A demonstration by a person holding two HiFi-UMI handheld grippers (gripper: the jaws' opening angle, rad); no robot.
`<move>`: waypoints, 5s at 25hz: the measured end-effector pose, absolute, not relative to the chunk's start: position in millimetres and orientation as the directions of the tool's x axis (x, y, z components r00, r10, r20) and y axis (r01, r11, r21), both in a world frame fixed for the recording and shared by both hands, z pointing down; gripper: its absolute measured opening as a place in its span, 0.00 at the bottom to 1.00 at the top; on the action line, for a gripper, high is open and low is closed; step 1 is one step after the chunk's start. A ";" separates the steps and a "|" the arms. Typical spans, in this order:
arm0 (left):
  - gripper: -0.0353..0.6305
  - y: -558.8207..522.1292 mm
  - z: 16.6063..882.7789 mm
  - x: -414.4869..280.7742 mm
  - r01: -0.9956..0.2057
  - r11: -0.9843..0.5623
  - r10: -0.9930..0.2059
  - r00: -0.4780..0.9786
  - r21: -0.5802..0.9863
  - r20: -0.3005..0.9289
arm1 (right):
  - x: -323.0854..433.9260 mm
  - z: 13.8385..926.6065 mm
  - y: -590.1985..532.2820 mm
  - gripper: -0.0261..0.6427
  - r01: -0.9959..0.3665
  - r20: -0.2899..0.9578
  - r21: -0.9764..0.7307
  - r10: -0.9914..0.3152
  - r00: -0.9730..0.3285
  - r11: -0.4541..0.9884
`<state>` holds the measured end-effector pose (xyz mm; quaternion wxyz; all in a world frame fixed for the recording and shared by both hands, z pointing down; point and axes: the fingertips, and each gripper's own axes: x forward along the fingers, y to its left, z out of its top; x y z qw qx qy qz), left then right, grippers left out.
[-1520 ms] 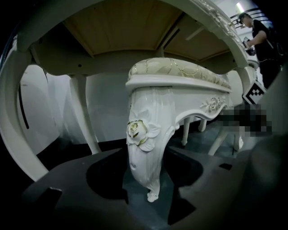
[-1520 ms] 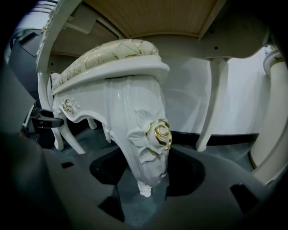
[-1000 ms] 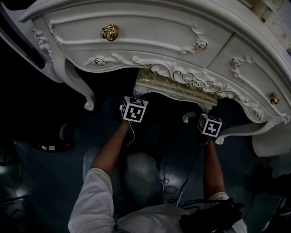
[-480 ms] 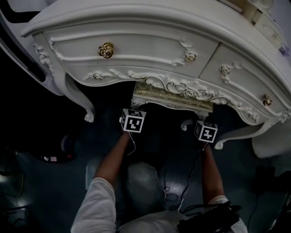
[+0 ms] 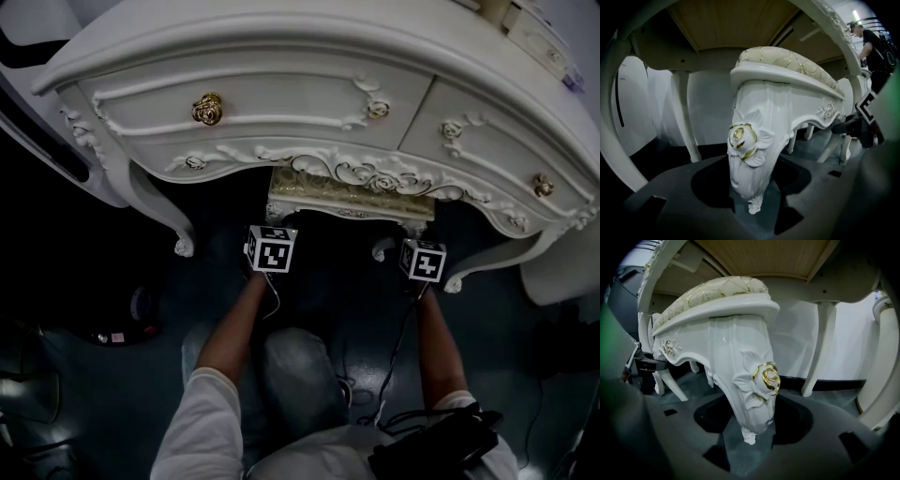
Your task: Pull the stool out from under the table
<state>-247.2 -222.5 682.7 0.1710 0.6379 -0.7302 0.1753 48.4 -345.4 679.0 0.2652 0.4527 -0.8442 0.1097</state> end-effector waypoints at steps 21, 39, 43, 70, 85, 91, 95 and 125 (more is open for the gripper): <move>0.41 -199.7 682.9 -240.7 -0.992 0.123 -0.882 -0.126 -0.037 0.455 | 57.6 679.9 -319.4 0.40 -0.837 0.546 0.054 -0.718 -0.432 0.545; 0.41 -180.3 683.5 -234.2 -0.992 0.119 -0.876 -0.122 -0.036 0.467 | 63.2 680.3 -300.4 0.40 -0.836 0.535 0.052 -0.722 -0.438 0.546; 0.41 -175.3 683.7 -232.4 -0.992 0.119 -0.877 -0.123 -0.037 0.465 | 65.7 680.0 -294.6 0.40 -0.836 0.538 0.053 -0.721 -0.436 0.546; 0.41 -139.8 686.1 -220.4 -0.997 0.067 -0.863 -0.073 -0.030 0.500 | 79.8 681.2 -252.7 0.40 -0.854 0.549 0.041 -0.726 -0.414 0.518; 0.41 -129.6 687.8 -220.5 -1.000 -0.005 -0.829 -0.009 -0.023 0.559 | 86.8 687.5 -230.9 0.40 -0.887 0.535 0.032 -0.757 -0.374 0.460; 0.41 -133.5 683.6 -221.3 -1.000 0.018 -0.824 -0.025 -0.017 0.567 | 85.0 684.4 -240.7 0.40 -0.882 0.544 0.046 -0.752 -0.371 0.469; 0.41 -130.2 680.7 -221.5 -0.999 0.015 -0.830 -0.028 -0.028 0.557 | 83.1 685.8 -232.9 0.40 -0.876 0.571 0.041 -0.731 -0.374 0.480; 0.41 -54.1 687.8 -189.6 -1.000 0.023 -0.724 -0.029 -0.018 0.689 | 110.6 692.3 -164.9 0.40 -0.826 0.688 0.053 -0.620 -0.377 0.561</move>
